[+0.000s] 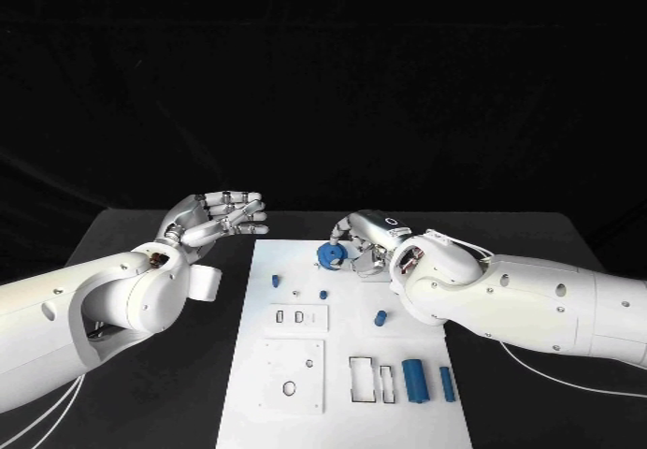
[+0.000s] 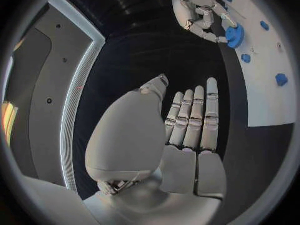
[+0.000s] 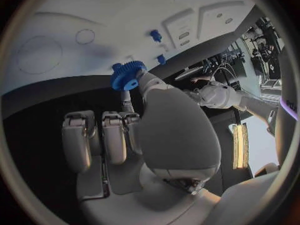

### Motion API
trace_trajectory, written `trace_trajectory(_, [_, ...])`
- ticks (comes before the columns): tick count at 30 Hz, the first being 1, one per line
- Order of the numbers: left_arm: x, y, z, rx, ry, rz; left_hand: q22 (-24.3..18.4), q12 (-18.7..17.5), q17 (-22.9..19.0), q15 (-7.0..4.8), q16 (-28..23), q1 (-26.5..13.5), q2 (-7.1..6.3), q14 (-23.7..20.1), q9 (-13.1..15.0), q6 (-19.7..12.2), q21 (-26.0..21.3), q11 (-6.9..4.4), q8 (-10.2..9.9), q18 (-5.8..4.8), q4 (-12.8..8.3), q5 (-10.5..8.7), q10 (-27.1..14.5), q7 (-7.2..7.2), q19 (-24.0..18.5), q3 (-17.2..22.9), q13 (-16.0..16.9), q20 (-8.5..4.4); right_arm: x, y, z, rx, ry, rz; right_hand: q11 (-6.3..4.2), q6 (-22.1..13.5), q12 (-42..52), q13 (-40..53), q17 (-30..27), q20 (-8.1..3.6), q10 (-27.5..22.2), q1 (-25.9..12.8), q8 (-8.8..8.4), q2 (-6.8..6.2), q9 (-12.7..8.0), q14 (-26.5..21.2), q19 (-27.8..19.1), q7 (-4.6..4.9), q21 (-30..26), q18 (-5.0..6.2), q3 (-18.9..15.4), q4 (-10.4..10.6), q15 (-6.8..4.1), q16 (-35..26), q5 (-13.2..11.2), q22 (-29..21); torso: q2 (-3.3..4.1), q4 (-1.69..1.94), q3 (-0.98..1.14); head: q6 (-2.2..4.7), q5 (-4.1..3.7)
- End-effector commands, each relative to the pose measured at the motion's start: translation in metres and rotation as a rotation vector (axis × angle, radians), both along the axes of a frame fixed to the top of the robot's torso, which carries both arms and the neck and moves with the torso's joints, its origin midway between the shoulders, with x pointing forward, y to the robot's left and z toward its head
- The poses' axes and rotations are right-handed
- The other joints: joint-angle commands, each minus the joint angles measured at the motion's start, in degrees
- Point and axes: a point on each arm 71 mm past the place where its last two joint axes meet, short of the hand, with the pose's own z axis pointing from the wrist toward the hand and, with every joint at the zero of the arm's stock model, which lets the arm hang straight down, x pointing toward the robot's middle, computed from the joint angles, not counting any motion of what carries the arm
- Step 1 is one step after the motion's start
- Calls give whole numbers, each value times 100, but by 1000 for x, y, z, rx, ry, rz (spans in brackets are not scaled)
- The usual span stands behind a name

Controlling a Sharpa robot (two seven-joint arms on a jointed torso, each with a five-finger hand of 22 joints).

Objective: Assemble the parts on the task board

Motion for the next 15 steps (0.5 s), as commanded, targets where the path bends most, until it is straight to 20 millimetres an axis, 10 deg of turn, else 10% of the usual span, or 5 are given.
trace_trajectory(1, [0,-3,1,-12,-2,-23,-8,-13,6,5,-29,31,-15,-53,-9,-25,24,18,-38,59,-30,-27,-14,77,27,10,7,-1,2,7,-2,-23,-32,-5,-46,210,2,1375,1323,-38,510,-39,-15,-6,5,566,428,-151,8,-54,39,-4,-30,34,15,1280,11,10,-4,0,6])
trace_trajectory(15, [-1,-4,1,-13,-1,-27,-10,-17,8,6,-35,35,-14,-56,-10,-27,25,18,-40,59,-37,-26,-17,73,26,11,7,0,5,33,-24,-43,6,12,-44,201,-4,1369,1318,-39,505,-52,-29,-23,-1,565,417,-148,-3,-49,63,-12,-30,33,14,1268,13,-3,4,-49,63])
